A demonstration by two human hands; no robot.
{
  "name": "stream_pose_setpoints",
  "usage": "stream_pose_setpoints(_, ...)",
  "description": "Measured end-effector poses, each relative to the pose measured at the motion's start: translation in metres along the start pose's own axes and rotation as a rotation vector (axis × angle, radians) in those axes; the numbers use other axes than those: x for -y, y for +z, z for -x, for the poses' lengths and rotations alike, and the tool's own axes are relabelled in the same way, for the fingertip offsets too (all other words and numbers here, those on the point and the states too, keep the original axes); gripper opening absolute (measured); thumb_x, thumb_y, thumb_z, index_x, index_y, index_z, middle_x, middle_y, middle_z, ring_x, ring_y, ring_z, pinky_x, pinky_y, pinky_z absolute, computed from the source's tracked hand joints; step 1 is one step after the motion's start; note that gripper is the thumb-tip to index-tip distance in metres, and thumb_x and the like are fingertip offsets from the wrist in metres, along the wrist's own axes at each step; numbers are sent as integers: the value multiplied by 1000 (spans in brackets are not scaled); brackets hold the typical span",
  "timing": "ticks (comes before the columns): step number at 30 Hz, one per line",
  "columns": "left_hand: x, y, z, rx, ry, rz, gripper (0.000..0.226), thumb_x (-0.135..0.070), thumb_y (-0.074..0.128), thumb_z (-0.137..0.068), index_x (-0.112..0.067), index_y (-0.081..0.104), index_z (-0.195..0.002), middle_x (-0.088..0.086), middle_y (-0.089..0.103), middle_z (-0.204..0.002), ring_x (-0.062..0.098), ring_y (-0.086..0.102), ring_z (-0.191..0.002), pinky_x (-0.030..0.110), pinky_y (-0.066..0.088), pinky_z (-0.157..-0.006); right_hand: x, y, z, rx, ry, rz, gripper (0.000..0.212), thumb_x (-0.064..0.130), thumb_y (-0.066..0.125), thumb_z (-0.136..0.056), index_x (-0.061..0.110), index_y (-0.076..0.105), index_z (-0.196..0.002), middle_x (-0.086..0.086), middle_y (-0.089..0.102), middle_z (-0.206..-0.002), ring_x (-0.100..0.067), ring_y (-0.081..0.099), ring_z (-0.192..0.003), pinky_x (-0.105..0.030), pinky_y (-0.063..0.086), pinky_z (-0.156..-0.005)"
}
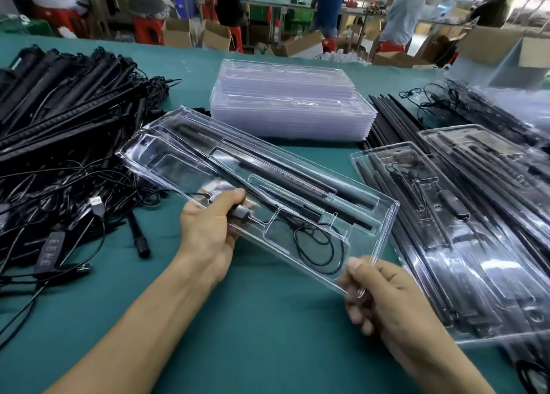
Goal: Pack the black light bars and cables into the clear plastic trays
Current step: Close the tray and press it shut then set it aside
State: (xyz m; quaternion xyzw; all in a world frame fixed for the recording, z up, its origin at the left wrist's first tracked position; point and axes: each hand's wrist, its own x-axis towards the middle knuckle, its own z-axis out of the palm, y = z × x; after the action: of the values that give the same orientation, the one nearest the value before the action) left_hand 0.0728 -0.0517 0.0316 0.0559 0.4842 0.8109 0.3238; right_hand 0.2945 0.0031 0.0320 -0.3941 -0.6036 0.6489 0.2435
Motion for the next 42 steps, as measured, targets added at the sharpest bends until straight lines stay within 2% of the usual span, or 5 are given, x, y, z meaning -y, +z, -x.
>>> stream_pose_setpoints(12,5,11,18,-92,-123,118,20,3,70,-84,-15,61,-84,4,65,-67,14,64,-54,28,54,-54,4,23,7,-279,93,-517,21,36,67,-74,18,57,-69,1,47,-55,-12,45,-42,-17,33,-34)
stream_pose_setpoints(20,27,47,56,-165,-221,82,14,-7,77,-80,-8,67,-89,8,64,-61,20,60,-46,25,50,-44,15,86,-3,-100,115,-617,47,41,71,-64,10,73,-99,-12,76,-94,-24,73,-83,-36,52,-76)
stream_pose_setpoints(30,20,49,76,79,-266,-34,9,-15,70,-89,-7,70,-93,11,71,-84,17,67,-75,28,55,-71,24,68,-28,-219,-24,-637,25,13,57,-96,-4,71,-82,-22,74,-85,-29,73,-79,-31,59,-63)
stream_pose_setpoints(37,-26,1,97,707,-527,-542,27,-31,78,-78,-15,73,-98,-6,74,-87,12,70,-83,27,55,-76,24,32,-45,-203,-184,-541,37,11,51,-98,5,70,-66,-15,71,-69,-25,71,-64,-32,57,-55)
stream_pose_setpoints(42,-67,-23,82,818,-51,-659,23,-41,75,-75,-18,74,-74,2,71,-72,13,65,-59,21,47,-48,52,-15,-57,-158,-309,-390,43,14,48,-99,3,72,-64,-13,71,-67,-19,70,-63,-27,58,-59)
